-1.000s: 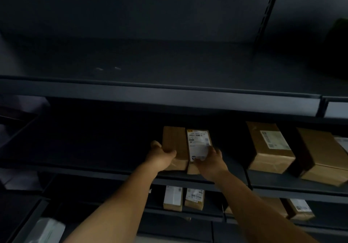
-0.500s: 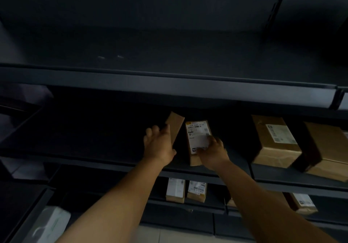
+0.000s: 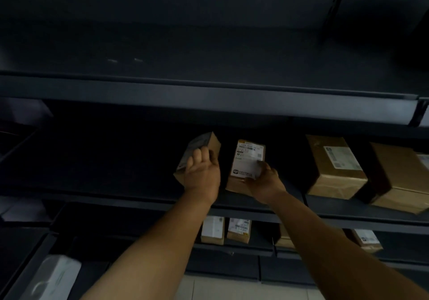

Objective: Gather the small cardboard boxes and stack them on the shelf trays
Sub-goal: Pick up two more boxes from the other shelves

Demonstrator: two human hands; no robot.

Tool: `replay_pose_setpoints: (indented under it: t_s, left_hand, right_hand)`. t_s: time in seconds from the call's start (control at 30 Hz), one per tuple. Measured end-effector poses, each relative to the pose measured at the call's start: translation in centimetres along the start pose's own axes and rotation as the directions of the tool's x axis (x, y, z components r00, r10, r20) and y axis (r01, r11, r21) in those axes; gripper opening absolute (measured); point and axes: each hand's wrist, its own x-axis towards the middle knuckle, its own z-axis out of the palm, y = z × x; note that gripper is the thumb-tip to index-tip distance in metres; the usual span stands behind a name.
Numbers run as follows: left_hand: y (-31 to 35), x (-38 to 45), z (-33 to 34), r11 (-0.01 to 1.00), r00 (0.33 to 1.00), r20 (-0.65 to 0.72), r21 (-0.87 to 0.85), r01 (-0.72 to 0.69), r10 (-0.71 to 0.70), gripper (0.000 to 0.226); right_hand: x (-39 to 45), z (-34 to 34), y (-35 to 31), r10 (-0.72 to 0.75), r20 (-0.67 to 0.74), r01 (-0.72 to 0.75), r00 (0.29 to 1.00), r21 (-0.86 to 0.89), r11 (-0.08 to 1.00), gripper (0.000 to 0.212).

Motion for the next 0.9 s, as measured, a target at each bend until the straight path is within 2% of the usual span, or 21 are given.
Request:
replay_pose_setpoints:
  t_s: [0.1, 0.17, 0.2, 0.27, 0.37, 0.47, 0.53, 0.67, 0.9]
  left_hand:
    - [-0.3, 0.1, 1.3, 0.990, 0.978, 0.188, -0.123, -0.071, 0.093, 0.066]
    - [-0.3, 0.0, 1.4, 0.979, 0.967, 0.231, -0.195, -0.064, 0.110, 0.074]
    - [-0.5, 0.1, 1.7, 0.973, 0.969, 0.228, -0.228, -0.045, 0.098, 0.078]
    - [-1.1, 0.4, 1.5, 0.942, 0.966, 0.259, -0.322, 0.097, -0.011, 0.084]
    - [-2.6, 1.5, 2.3, 0.782, 0.888, 0.409, -0.475, 0.404, -0.211, 0.088]
    - [-3.5, 2.4, 3.3, 0.506, 0.810, 0.542, -0.645, 0.573, -0.225, 0.080]
    - [-3.5, 2.5, 3.4, 0.406, 0.792, 0.586, -0.690, 0.599, -0.172, 0.080]
    - [-3.2, 2.6, 3.6, 0.372, 0.786, 0.610, -0.710, 0.598, -0.099, 0.061]
    - [-3.0, 2.5, 3.6, 0.278, 0.776, 0.619, -0.729, 0.625, -0.121, 0.046]
  right_hand:
    - [0.2, 0.1, -0.1, -0.012, -0.006, 0.012, 1.000, -0.011, 1.000, 0.074]
    - [0.5, 0.3, -0.3, -0.009, -0.019, 0.010, 1.000, 0.023, 1.000, 0.073]
    - [0.6, 0.4, -0.4, 0.000, -0.027, 0.001, 1.000, 0.049, 0.999, 0.072]
    - [1.1, 0.3, -0.5, 0.050, -0.046, -0.045, 0.998, 0.108, 0.993, 0.075]
    - [1.8, 0.5, -0.3, 0.109, -0.032, -0.102, 0.993, 0.168, 0.981, 0.079]
    - [2.9, 1.3, 0.0, 0.102, 0.016, -0.103, 0.995, 0.226, 0.969, 0.072]
    - [3.3, 1.7, -0.2, 0.075, 0.015, -0.076, 0.997, 0.246, 0.966, 0.065]
    - [2.6, 1.5, -1.3, 0.070, 0.002, -0.069, 0.998, 0.215, 0.974, 0.058]
    - [2.6, 1.8, -1.3, 0.073, 0.030, -0.079, 0.997, 0.287, 0.955, 0.052]
